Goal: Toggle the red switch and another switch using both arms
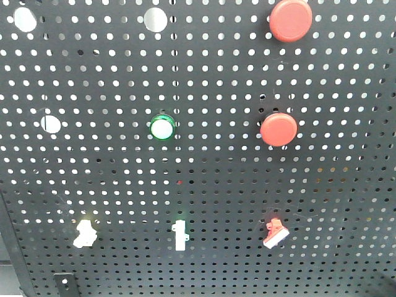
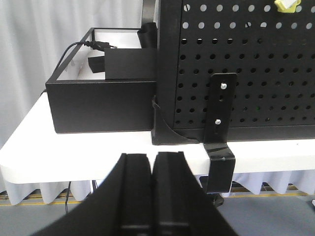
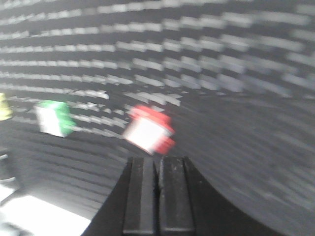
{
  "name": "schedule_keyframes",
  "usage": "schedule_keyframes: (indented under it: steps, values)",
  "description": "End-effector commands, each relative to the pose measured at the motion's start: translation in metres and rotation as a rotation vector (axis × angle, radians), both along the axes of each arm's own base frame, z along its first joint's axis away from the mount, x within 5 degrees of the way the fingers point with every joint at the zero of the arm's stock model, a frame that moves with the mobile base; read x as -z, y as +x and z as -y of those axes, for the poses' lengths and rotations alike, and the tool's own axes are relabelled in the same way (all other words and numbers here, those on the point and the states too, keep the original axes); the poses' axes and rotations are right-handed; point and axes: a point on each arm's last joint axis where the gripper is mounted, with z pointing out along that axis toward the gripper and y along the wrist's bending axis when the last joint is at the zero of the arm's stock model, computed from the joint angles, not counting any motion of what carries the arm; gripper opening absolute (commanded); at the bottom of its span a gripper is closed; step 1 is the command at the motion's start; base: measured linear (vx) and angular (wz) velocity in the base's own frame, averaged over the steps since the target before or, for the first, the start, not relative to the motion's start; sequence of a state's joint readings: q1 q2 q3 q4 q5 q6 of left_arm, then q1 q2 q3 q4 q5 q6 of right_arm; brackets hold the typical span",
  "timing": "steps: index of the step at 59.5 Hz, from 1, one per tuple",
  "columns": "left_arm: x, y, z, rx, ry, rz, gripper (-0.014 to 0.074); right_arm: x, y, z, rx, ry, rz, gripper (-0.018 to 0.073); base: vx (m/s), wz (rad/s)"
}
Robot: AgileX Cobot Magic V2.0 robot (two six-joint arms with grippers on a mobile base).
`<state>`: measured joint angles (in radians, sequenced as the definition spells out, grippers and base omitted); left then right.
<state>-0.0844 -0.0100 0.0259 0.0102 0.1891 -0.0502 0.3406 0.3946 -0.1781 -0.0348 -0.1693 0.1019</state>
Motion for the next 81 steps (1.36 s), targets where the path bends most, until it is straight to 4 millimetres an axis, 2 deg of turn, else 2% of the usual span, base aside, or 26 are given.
schedule_keyframes:
  steps: [1,10,20,81]
  values:
    - [-0.003,0.0,0.0,-0.001,-0.021,0.072,0.0002,0.007,-0.015,0.013,0.095,-0.016,0.123,-0.0006,0.0,0.0]
    - [-0.003,0.0,0.0,-0.001,-0.021,0.072,0.0002,0.046,-0.03,0.026,0.253,-0.032,0.15,-0.0006,0.0,0.0]
    - [-0.003,0.0,0.0,-0.001,-0.021,0.072,0.0002,0.057,-0.034,0.033,0.35,-0.079,0.056,-0.0006,0.0,0.0]
    - [-0.003,0.0,0.0,-0.001,-0.02,0.072,0.0002,0.06,-0.034,0.033,0.353,-0.079,0.028,-0.0006,0.0,0.0]
